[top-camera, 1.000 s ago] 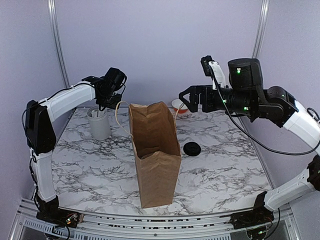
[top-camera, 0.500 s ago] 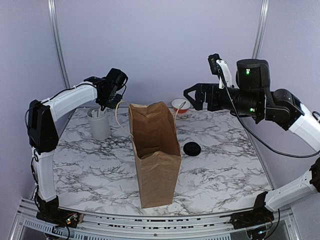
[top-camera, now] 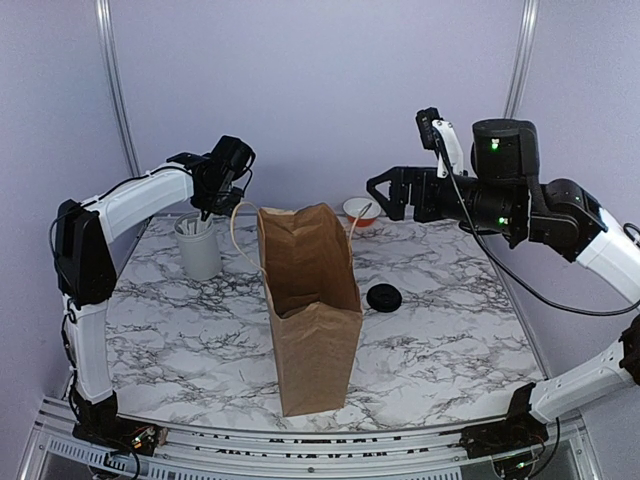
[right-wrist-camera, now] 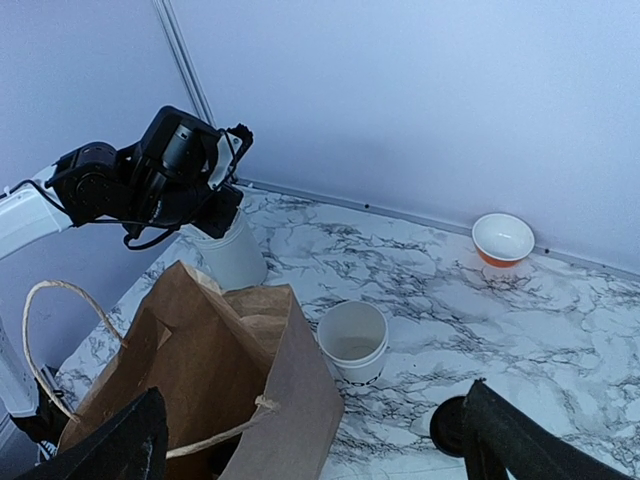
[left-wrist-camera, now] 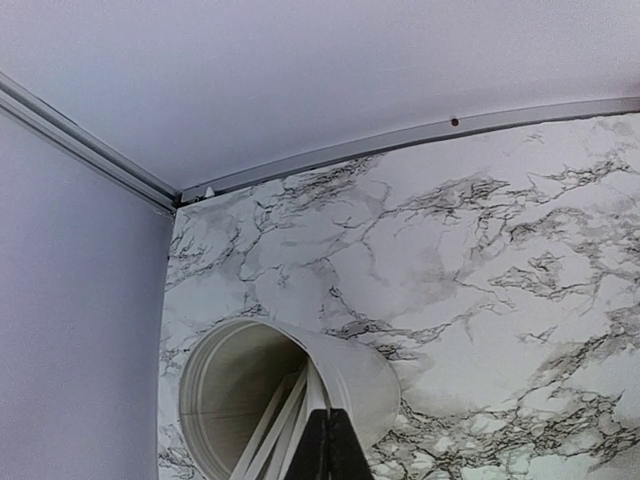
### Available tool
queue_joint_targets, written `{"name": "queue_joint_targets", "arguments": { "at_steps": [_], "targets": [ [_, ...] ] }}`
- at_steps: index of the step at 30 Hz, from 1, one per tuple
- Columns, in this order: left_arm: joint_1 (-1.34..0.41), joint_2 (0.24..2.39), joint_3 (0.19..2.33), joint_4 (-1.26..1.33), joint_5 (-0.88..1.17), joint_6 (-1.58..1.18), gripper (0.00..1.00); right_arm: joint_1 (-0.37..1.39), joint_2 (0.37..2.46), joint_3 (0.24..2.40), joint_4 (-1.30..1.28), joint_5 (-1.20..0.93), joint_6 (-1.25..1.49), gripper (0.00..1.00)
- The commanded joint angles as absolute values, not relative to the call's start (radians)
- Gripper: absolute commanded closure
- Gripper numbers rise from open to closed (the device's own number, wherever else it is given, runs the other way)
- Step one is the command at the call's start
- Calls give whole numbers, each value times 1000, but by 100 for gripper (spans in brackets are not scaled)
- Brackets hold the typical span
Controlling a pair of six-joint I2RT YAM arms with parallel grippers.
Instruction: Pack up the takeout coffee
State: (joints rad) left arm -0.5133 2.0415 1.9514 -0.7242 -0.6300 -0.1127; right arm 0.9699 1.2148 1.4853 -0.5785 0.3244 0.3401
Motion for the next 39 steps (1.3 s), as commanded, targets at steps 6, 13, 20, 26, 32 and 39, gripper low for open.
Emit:
{"name": "queue_joint_targets", "arguments": {
  "at_steps": [6, 13, 20, 26, 32, 39],
  "targets": [
    [-509, 1906, 1988, -740, -662, -84, 100, 962, 1204, 1485, -536, 337, 333, 1],
    [-512, 1817, 1981, -767, -650, -97, 100, 962, 1218, 1496, -530, 338, 326, 1],
    [-521, 1734, 1980, -789, -631, -109, 100, 962, 1231, 1514, -531, 357, 313, 1],
    [-531, 1670, 1989, -795, -646, -107, 100, 962, 1226, 1515, -518, 370, 308, 1],
    [-548, 1588, 2008, -776, -666, -110, 100, 962, 1224, 1508, -490, 381, 301, 1],
    [-565, 1452, 1987, -667, -562, -166, 100, 962, 1206, 1473, -419, 383, 306, 1]
  ]
}}
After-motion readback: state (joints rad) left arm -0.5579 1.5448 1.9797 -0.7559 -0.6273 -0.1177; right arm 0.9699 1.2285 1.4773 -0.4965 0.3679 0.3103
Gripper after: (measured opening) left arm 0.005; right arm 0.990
